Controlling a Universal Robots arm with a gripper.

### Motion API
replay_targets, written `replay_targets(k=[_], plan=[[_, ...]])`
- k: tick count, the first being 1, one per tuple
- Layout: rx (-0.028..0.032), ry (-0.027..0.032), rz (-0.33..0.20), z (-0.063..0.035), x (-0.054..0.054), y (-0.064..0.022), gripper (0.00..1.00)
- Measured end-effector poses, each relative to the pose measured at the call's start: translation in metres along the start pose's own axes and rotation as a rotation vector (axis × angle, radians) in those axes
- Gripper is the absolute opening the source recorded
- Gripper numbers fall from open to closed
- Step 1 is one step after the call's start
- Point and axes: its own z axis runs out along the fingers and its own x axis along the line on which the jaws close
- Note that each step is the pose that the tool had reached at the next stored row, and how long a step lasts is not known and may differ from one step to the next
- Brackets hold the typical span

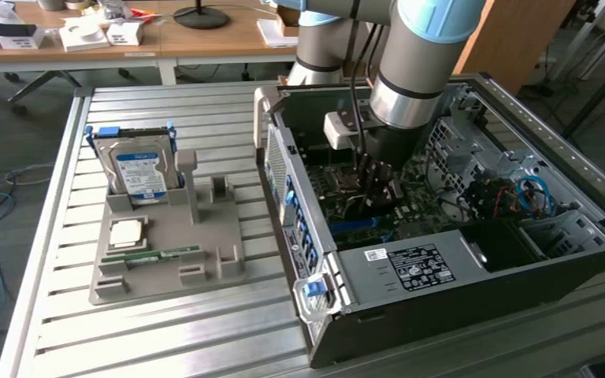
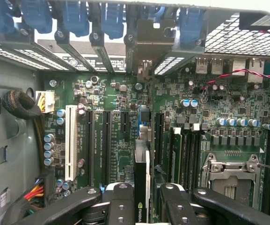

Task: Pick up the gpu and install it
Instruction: 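Insert the gpu into the slot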

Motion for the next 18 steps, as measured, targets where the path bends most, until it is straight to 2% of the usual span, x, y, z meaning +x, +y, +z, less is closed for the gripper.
replay_targets(k=[5,18], plan=[[-0.0001,0.0018,-0.004,0.0,0.0,-0.0001,0.26],[0.0,0.0018,-0.007,0.0,0.0,-0.0013,0.26]])
